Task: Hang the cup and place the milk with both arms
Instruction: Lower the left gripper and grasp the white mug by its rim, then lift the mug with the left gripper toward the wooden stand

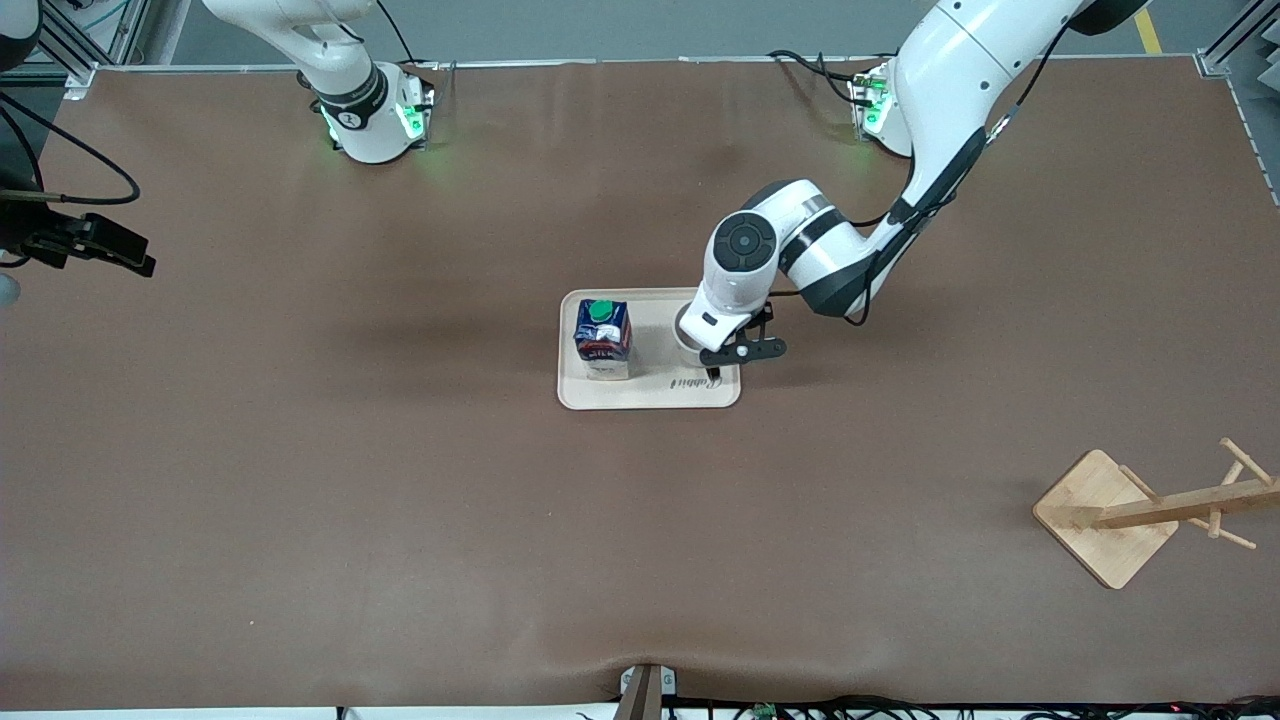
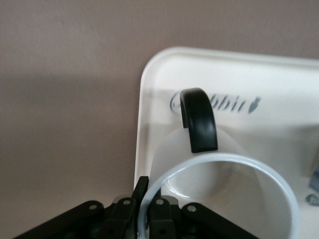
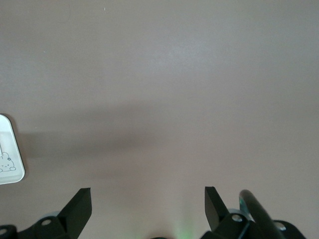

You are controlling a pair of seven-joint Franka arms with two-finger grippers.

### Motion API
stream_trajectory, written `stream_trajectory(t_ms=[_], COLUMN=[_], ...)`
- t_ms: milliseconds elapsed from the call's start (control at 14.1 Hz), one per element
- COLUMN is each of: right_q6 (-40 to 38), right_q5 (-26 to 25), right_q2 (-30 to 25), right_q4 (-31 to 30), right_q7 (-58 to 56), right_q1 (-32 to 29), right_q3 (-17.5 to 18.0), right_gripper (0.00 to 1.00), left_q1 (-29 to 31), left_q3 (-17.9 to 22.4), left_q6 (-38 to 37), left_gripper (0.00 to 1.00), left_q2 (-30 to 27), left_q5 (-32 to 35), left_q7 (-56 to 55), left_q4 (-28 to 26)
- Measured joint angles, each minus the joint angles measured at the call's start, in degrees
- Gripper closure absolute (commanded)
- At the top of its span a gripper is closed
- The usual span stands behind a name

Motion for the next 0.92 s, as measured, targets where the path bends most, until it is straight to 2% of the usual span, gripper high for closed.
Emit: stream_trajectory(t_ms=[496,922], right_q6=[0.1,0.2], right_q5=[0.0,0.0], right_q2=[0.3,0.5], right_q4=[0.0,0.0], right_q7=[0.0,0.0], right_q1=[0.0,0.0], right_q3=[0.0,0.0], right_gripper=[0.00,0.00], left_q1=[1.6,10.6], left_q3=[0.0,0.1], left_q6=[-8.0,-11.4], left_gripper=[1.00,1.00], left_q2=[-8.3,-15.0], left_q5=[0.2,0.3], left_q7=[0.4,13.6], left_q4=[6.7,7.2])
